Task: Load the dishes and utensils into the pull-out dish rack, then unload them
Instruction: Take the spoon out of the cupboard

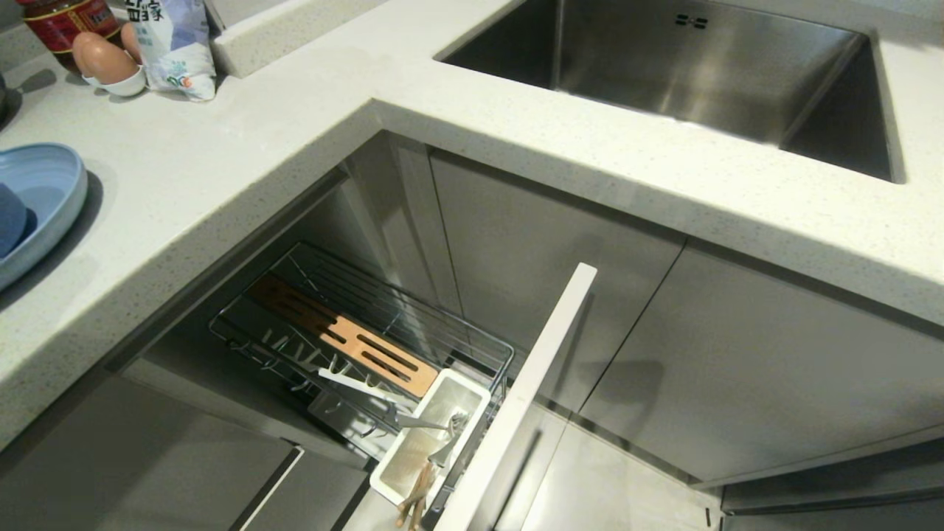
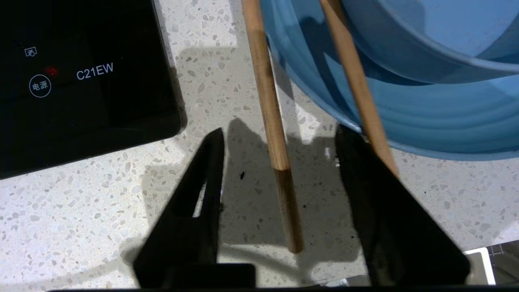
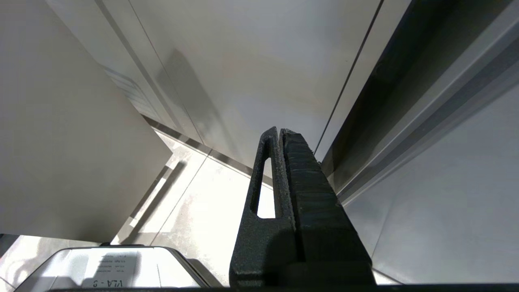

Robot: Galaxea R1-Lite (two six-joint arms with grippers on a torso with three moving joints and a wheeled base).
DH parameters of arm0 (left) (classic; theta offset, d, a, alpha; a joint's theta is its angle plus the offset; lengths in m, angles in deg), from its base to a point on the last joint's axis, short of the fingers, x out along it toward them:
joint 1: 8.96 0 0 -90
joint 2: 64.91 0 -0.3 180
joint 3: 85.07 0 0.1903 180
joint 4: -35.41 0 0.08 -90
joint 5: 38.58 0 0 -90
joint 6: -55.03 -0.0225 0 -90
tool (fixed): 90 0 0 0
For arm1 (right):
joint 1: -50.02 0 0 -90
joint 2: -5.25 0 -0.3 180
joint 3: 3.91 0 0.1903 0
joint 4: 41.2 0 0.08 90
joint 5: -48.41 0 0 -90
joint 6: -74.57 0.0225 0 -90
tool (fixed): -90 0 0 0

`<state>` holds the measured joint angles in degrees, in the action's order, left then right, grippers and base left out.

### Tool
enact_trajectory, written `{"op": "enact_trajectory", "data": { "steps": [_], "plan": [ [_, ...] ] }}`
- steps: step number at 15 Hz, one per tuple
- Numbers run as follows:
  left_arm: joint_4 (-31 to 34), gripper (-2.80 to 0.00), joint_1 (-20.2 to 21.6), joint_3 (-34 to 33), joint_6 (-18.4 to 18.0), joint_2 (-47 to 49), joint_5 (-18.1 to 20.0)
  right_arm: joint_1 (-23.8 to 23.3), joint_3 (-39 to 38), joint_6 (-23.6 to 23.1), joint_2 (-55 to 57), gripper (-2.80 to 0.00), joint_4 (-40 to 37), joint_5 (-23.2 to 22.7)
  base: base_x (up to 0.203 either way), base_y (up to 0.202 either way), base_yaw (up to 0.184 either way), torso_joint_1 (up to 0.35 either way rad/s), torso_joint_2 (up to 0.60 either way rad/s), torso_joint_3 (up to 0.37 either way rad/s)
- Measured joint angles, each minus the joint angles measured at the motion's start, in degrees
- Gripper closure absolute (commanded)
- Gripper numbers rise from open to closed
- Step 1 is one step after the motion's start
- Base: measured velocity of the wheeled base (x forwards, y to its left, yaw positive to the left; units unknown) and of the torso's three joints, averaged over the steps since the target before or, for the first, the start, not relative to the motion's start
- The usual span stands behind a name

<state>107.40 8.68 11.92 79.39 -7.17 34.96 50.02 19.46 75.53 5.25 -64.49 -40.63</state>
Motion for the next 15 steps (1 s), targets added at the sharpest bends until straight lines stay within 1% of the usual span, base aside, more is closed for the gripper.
{"op": "enact_trajectory", "data": {
  "steps": [7,12,13,15],
  "plan": [
    [0.00,-2.80,-0.06,0.71,-0.07,-1.34,-0.09,0.00,0.00,0.00,0.00,0.00,0.00,-0.02,0.000,0.000,0.000,0.000,0.00,0.000],
    [0.08,-2.80,-0.09,4.83,-0.07,-3.79,-1.40,0.00,0.00,-0.01,0.00,0.00,0.00,0.00,0.000,0.000,0.000,0.000,0.00,0.000],
    [0.11,0.00,-0.10,6.39,-0.07,-4.42,-1.48,0.00,0.00,0.00,0.00,0.00,0.00,0.00,0.000,0.000,0.000,0.000,0.00,0.000],
    [-1.01,0.00,-0.46,10.34,0.00,-5.71,-1.56,0.00,0.00,0.00,0.00,0.00,0.00,0.00,0.000,0.000,0.000,0.000,0.00,0.000]
  ]
}}
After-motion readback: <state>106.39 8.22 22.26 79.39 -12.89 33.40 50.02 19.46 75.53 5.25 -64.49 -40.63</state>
